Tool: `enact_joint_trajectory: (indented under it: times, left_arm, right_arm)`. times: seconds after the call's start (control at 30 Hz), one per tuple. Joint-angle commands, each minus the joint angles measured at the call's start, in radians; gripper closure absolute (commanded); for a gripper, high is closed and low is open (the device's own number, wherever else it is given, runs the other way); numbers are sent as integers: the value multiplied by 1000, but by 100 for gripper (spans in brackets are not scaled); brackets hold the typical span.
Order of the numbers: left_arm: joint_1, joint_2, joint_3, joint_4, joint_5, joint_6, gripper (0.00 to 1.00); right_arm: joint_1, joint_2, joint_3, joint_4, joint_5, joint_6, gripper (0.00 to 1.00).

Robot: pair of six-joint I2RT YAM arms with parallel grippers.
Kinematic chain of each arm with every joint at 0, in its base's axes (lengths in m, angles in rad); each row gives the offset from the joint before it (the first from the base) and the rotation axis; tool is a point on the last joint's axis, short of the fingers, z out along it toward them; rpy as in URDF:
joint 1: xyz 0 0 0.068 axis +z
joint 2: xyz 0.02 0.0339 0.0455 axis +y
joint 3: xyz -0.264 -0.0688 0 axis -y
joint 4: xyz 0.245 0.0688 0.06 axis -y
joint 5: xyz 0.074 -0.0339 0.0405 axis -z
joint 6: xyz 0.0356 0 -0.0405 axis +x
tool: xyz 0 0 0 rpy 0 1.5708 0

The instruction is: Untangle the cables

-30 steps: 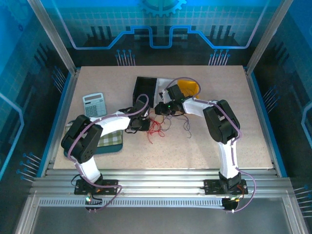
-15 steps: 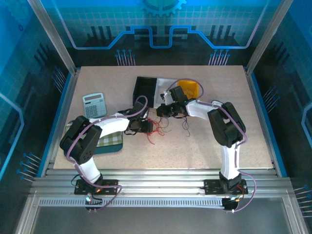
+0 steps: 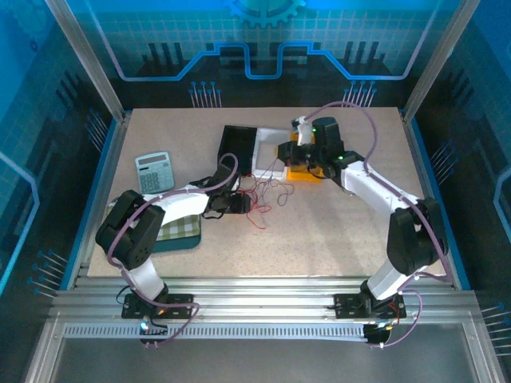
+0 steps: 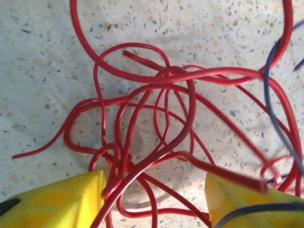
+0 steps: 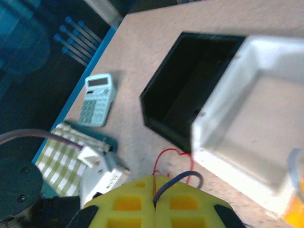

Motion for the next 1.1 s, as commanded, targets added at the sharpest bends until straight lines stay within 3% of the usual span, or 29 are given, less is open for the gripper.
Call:
enact_joint_trajectory:
  times: [0.0, 0.23, 0.33, 0.63, 0.83, 0.9, 1.07]
  left_arm:
    - [19, 14, -39, -26, 8, -27, 44]
    - [39, 15, -67, -25, -13, -62, 44]
    - [45, 19, -61, -34, -22, -67, 44]
    - [75, 26, -51, -67, -94, -120, 43]
    - [89, 34, -40, -124, -225, -198, 40]
    - [89, 30, -37, -132, -238, -204, 40]
    - [86, 43, -13, -116, -179, -171, 39]
  right_arm:
    - [-56, -95, -28, 69, 123, -3, 100]
    - [-207, -189, -135, 52, 367, 56, 100]
    - [-279, -208, -174, 48, 367, 80, 100]
    - [-329, -302, -170, 30, 524, -32, 100]
    - [-348, -371, -216, 16, 759, 19, 100]
    - [-376, -392, -253, 33, 751, 59, 100]
    - [-387, -345, -247, 38, 529, 66, 100]
